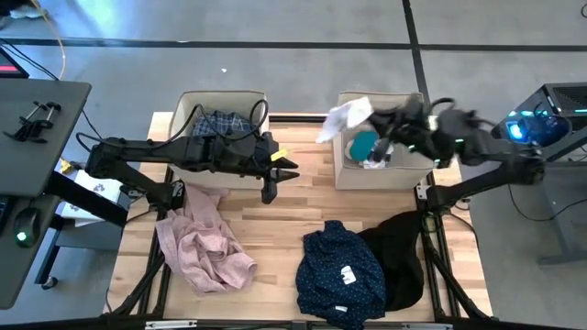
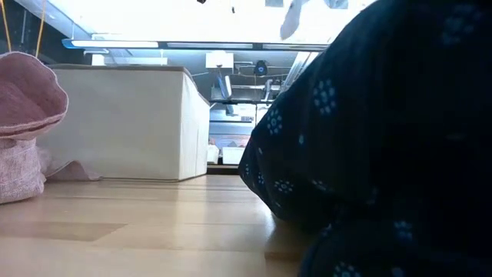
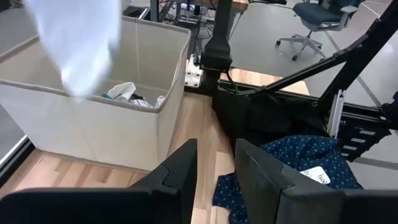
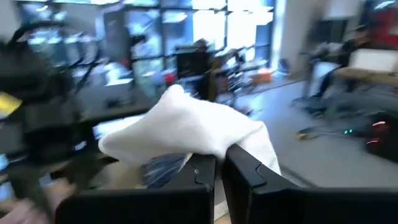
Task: Sort clothes
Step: Put the white cloth into the right laundry organizer
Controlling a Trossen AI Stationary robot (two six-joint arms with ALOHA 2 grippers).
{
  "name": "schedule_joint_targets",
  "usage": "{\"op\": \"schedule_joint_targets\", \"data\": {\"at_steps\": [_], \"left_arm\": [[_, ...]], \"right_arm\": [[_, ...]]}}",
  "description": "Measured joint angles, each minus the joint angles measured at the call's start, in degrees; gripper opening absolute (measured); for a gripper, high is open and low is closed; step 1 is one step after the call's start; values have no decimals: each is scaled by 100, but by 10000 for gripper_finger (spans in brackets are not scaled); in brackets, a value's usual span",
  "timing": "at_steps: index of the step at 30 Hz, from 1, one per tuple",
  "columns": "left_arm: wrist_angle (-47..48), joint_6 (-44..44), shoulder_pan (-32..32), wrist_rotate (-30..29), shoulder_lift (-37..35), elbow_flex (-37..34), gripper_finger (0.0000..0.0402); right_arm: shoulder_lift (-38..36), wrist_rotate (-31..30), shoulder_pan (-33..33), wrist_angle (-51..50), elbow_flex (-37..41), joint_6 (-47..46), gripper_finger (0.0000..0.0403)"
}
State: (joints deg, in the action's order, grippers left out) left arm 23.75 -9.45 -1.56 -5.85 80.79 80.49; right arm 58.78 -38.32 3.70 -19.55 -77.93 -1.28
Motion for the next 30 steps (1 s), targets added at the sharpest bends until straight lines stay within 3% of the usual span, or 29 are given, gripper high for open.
{"op": "schedule_joint_targets", "data": {"at_steps": [5,10,21,25,30], "left_arm": [[0,0,0,2,0,0,97],[-2,10,2,1,0,-2,97],[-7,10,2,2,0,-2,97],[-7,7,2,2,0,-2,97],[-7,-65,2,4,0,-2,97]], "right_arm": [[-474,-987,5,-345,0,168,2],[-647,-1397,5,-1463,0,-120,2],[-197,-1350,-664,-5124,0,-3391,7],[7,-974,-1021,-5669,0,-4041,45],[179,-670,-1430,-5759,0,-4284,128]]}}
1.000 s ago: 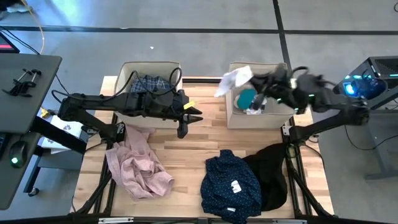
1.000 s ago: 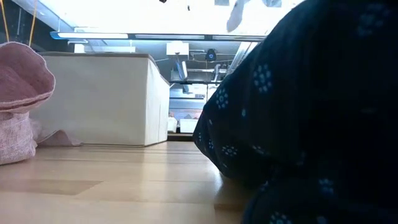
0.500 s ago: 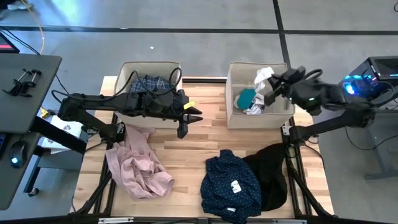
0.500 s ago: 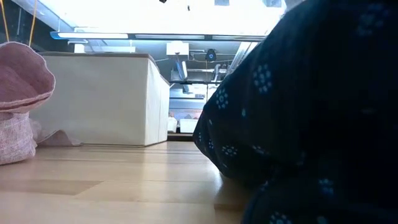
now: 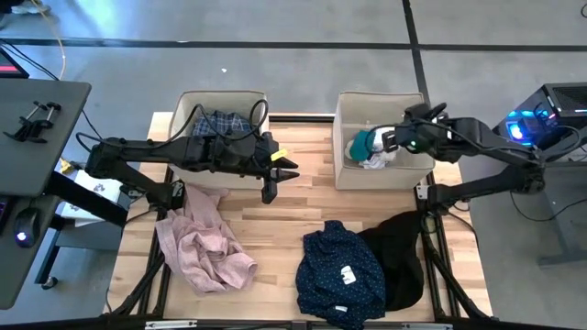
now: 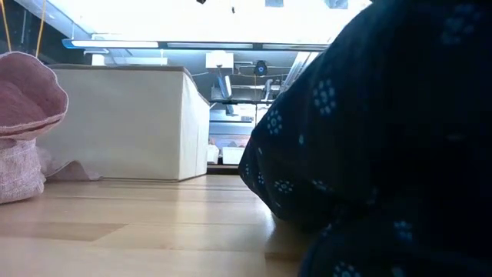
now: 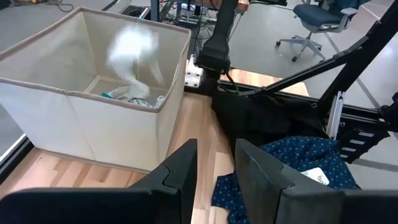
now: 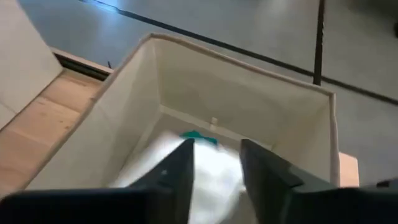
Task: Sort clothes
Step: Put the white cloth into the right laundry organizer, then put the pink cloth into the right laundry organizer
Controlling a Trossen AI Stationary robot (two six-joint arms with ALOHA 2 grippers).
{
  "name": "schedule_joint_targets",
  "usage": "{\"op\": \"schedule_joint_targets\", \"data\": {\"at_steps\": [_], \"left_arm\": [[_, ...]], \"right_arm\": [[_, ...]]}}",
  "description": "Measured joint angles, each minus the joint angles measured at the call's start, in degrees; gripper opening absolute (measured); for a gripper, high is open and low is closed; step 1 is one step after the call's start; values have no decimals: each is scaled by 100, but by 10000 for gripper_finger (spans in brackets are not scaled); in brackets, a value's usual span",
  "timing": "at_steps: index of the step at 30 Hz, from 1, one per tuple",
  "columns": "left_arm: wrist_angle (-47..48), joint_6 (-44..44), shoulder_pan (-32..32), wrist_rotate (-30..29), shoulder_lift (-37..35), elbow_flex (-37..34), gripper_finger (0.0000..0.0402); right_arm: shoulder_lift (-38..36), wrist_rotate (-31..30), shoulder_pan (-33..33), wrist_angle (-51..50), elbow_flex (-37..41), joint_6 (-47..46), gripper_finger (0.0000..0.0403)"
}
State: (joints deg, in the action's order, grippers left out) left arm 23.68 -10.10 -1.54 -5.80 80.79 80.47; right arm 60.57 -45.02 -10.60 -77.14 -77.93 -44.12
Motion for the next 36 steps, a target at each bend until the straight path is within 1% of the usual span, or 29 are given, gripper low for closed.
{"op": "schedule_joint_targets", "data": {"at_steps": [4,7,10,13,18,20,23,26,28,30,36], "left_arm": [[0,-34,0,2,0,0,97],[0,-36,0,2,0,-2,97],[1,-37,0,2,0,-2,97],[2,-34,0,2,0,-1,97],[49,-34,0,2,0,-1,97],[119,-36,0,2,0,-2,97],[233,-49,-2,4,2,-2,97],[538,-300,-56,3,2,-2,97],[904,-498,-117,10,2,-2,97],[1397,-722,-198,11,2,-2,97],[3022,-1644,-527,10,2,-2,97]], "right_arm": [[51,108,-237,10,0,-4,184],[51,176,-338,13,0,-6,209],[51,344,-386,17,0,-5,220],[51,511,-405,43,0,-17,222],[55,1068,-363,558,0,-116,222],[55,1282,-257,968,0,166,222],[75,1351,-1,1704,0,763,222],[173,1345,264,2541,0,1770,222],[293,1340,425,3098,0,2412,222],[451,1340,523,3586,0,2840,222],[1101,1365,577,4630,0,3363,222]]}}
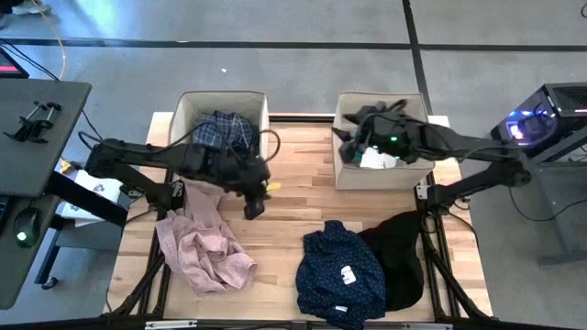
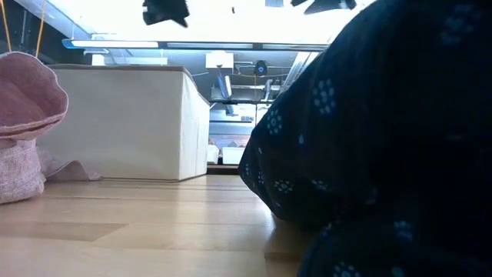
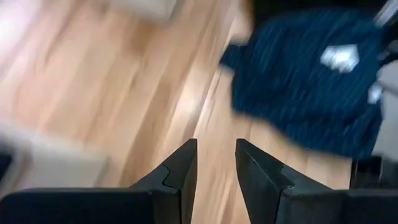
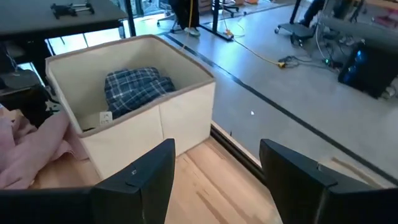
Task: Sort clothes
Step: Put the pink cloth into the right laundry organizer
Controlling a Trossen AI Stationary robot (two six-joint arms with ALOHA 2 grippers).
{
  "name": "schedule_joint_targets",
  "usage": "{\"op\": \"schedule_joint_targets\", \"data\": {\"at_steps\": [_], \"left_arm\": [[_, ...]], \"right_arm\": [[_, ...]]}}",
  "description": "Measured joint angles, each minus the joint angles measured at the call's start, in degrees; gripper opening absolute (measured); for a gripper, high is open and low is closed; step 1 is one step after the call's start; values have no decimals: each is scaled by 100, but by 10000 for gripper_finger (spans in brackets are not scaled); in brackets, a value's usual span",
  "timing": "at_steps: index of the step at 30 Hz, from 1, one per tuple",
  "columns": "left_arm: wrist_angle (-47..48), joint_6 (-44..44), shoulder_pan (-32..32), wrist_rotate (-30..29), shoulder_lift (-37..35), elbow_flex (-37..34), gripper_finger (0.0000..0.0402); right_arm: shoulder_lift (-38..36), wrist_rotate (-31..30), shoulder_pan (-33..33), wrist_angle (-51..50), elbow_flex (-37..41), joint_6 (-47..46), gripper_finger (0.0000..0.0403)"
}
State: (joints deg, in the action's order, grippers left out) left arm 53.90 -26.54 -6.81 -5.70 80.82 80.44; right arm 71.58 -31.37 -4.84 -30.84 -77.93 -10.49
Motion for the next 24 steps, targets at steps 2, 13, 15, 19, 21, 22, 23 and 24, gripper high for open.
{"op": "schedule_joint_targets", "data": {"at_steps": [2,13,15,19,21,22,23,24], "left_arm": [[527,-396,-157,-15,0,0,97],[2240,-2863,-1760,-973,0,0,97],[2390,-3328,-2087,-1130,0,0,97],[2798,-4329,-2686,-1313,0,-2,97],[2964,-4862,-2966,-1333,-10,-93,97],[3018,-5146,-3096,-1330,-28,-197,97],[3056,-5445,-3243,-1322,-46,-327,97],[3067,-5729,-3385,-1293,-72,-482,97]], "right_arm": [[227,22,0,282,0,137,222],[986,803,-3,1953,0,1202,222],[1021,800,-3,2149,0,1337,222],[1022,797,-5,2276,0,1549,222],[1022,797,-5,2277,0,1558,222],[1022,797,-5,2277,0,1553,222],[1022,797,-5,2275,0,1551,222],[1022,797,-5,2277,0,1551,222]]}}
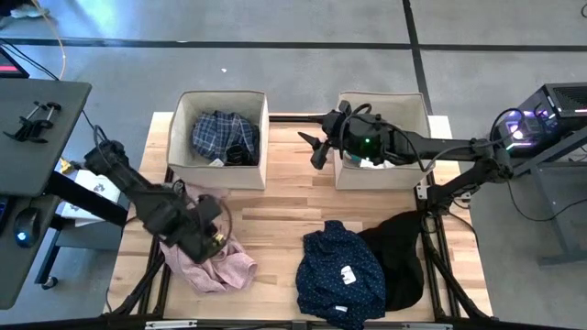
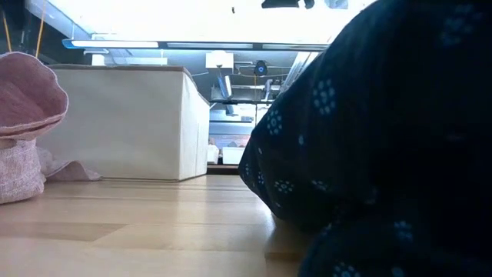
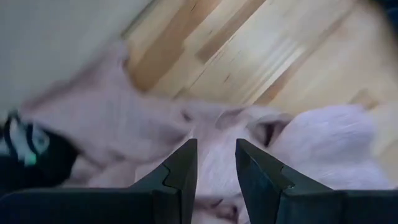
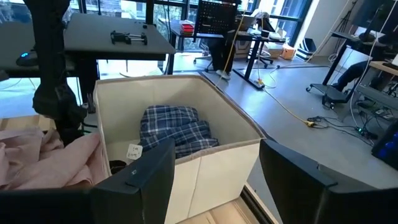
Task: Sort clothes
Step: Put the pink cloth into the right laundry organizer
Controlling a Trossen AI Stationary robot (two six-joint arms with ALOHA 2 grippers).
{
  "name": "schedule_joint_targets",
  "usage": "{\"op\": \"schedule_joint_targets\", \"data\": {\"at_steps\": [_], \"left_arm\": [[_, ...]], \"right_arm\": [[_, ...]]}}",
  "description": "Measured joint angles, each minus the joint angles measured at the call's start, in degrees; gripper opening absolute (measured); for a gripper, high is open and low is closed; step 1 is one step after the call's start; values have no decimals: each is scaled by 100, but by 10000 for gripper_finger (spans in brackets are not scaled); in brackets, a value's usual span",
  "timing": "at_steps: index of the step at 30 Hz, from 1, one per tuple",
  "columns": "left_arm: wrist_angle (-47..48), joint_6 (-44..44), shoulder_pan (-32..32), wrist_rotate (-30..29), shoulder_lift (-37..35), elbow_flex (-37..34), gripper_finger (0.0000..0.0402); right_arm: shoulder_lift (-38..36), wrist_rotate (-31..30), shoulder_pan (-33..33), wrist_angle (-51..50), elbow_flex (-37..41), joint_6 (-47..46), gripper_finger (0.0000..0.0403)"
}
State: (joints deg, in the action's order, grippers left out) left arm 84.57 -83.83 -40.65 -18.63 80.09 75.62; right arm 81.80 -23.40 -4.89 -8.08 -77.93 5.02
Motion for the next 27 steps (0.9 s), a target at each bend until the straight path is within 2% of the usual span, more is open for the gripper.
{"op": "schedule_joint_targets", "data": {"at_steps": [3,7,9,11,14,22,25,27], "left_arm": [[-201,-833,-334,276,-86,-561,97],[-794,-1689,-620,1032,-134,-1280,97],[-892,-2562,-735,1407,-135,-1591,98],[-1180,-3256,-887,1508,-159,-1908,102],[-2118,-3968,-1072,1545,-235,-2424,121],[-4884,-4100,-993,1589,-133,-4081,194],[-5851,-3771,-836,1569,-113,-4445,194],[-5971,-3355,-693,1519,-102,-4503,173]], "right_arm": [[0,0,0,-2,0,0,222],[0,0,0,-2,0,0,222],[0,2,0,-6,0,0,222],[0,2,2,-7,0,0,222],[0,2,0,-10,0,-1,222],[0,214,7,-26,0,-2,222],[0,308,17,-33,0,-29,222],[0,332,17,-52,0,-132,222]]}}
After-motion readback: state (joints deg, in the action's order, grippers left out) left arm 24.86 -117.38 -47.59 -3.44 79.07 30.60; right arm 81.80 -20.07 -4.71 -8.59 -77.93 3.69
